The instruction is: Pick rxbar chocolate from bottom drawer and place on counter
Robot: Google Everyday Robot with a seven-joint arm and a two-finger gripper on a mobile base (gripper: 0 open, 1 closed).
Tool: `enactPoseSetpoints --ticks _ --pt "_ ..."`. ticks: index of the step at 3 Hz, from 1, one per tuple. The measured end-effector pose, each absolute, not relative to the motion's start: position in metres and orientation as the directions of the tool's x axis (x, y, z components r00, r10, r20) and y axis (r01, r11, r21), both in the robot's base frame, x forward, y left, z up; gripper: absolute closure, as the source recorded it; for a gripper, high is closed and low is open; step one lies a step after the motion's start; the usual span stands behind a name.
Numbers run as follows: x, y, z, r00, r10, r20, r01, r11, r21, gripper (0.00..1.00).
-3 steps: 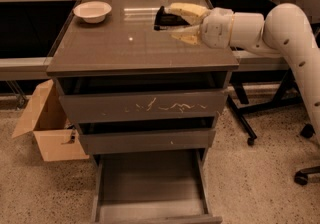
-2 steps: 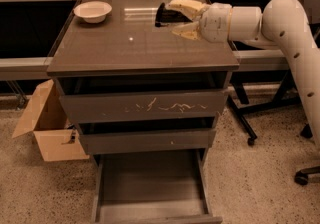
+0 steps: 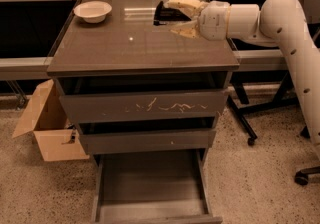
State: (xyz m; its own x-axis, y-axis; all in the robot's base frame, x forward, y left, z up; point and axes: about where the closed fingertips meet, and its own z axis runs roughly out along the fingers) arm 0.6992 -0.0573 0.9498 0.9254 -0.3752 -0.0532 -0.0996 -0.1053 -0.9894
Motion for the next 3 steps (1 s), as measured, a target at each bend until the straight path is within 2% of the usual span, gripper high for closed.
enactPoseSetpoints --ticks 2,3 --pt "0.728 -0.058 0.96 0.904 -0.359 -0.233 -0.272 -0.061 -0.96 1.0" --pt "0.742 -0.058 0.965 0.864 -0.385 -0.325 -0.381 -0.077 -0.921 1.0"
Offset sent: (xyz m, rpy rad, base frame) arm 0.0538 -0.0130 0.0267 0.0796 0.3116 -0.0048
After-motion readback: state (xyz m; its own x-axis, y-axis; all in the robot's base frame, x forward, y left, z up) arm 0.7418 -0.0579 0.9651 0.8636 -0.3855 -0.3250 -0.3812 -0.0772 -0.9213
